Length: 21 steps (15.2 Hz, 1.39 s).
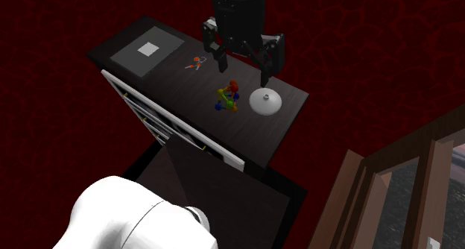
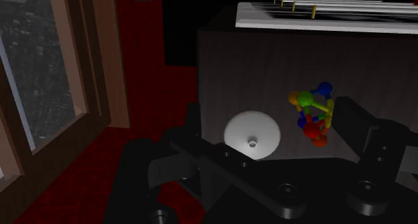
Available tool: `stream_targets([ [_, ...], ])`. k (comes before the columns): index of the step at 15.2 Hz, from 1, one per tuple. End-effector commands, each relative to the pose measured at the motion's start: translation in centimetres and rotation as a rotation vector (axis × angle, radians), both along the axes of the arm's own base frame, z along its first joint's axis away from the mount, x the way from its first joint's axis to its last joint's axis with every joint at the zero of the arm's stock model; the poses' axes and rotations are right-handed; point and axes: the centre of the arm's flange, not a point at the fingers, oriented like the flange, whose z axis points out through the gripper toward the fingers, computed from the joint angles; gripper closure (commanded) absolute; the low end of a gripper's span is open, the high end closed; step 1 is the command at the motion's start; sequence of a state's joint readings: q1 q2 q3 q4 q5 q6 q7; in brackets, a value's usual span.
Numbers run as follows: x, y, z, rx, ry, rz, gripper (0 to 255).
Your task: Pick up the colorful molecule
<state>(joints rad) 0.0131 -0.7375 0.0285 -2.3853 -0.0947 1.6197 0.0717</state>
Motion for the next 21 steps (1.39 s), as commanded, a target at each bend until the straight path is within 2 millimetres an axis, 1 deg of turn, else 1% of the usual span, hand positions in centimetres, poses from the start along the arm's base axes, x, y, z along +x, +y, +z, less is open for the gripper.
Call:
stream_targets([
  [1,0.0,0.0,0.0,0.000,0.000,0.000,0],
  [11,7.4,3.0,-10.2,0.040,0.003,0.036,0],
  [21,14.7,6.7,-20.3,0.080,0.005,0.073,0],
])
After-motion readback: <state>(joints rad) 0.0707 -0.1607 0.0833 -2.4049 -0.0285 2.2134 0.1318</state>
